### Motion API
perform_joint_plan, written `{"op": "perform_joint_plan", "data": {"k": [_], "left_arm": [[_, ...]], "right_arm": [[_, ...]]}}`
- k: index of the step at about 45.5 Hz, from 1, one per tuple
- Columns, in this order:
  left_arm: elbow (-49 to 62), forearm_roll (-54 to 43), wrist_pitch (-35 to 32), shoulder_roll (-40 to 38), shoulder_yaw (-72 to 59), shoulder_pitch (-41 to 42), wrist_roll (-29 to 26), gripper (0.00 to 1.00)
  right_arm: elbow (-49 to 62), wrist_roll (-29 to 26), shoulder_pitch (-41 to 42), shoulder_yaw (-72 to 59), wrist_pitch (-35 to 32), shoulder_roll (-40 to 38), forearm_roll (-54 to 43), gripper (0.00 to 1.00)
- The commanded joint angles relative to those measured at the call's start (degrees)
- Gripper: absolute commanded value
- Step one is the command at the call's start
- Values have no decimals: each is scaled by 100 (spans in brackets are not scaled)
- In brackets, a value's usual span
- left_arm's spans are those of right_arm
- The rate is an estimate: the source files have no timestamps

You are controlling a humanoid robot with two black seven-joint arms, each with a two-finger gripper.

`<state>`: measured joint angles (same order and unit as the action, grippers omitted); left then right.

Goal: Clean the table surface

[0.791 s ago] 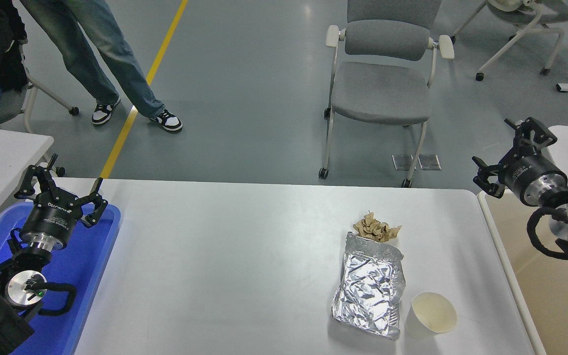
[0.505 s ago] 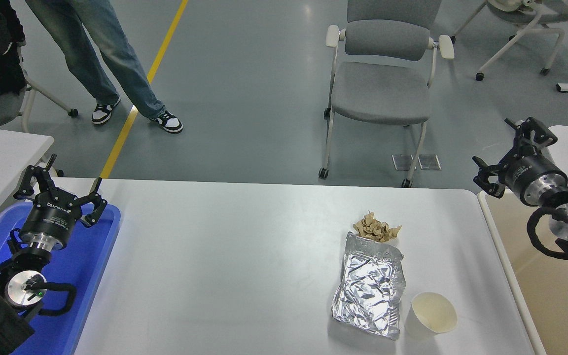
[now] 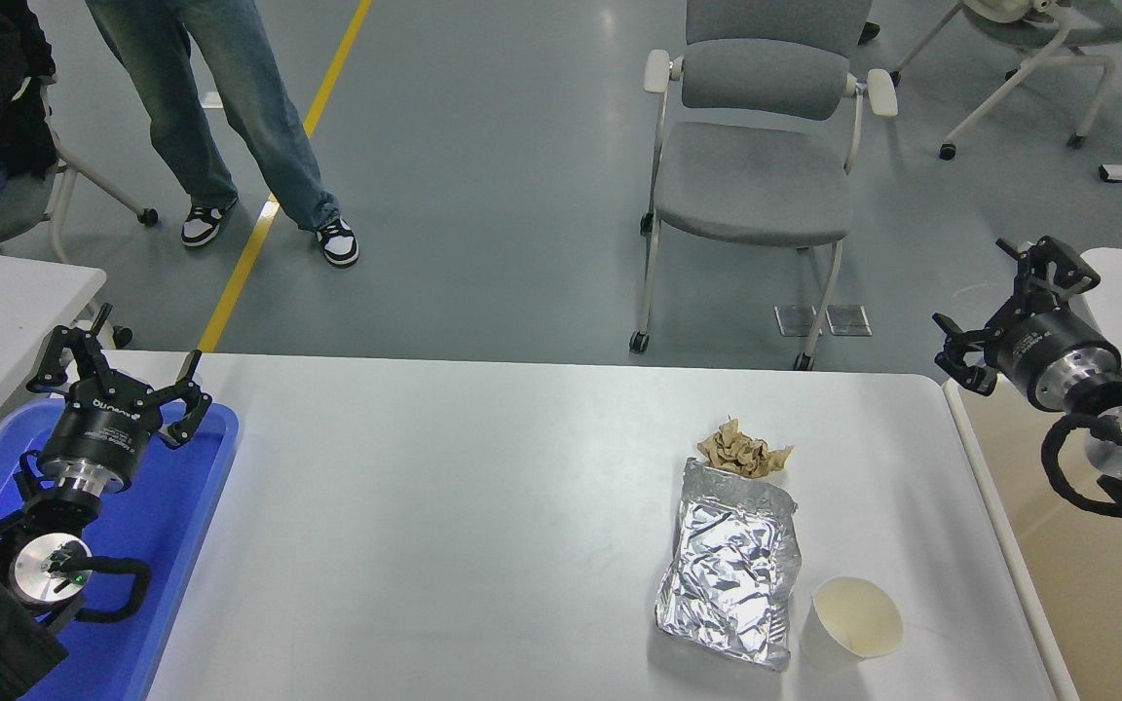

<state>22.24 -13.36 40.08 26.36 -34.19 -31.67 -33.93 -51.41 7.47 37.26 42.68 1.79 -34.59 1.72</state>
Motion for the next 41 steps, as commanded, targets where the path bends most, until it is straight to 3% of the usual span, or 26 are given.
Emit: {"op": "perform_joint_plan", "data": {"k": [1, 21, 30, 41], "left_arm": [[0, 0, 0, 0, 0, -6, 0, 100], [0, 0, -9, 0, 0, 3, 0, 100], [0, 0, 0, 0, 0, -6, 0, 100], [0, 0, 0, 0, 0, -6, 0, 100]], "right_arm": [[25, 0, 1, -32, -20, 40, -40, 100], [-1, 9, 150, -357, -73, 31, -225, 100], [-27, 62, 194, -735, -1162, -329, -435, 100], [-694, 62, 370, -1165, -1321, -997, -2709, 100]]}}
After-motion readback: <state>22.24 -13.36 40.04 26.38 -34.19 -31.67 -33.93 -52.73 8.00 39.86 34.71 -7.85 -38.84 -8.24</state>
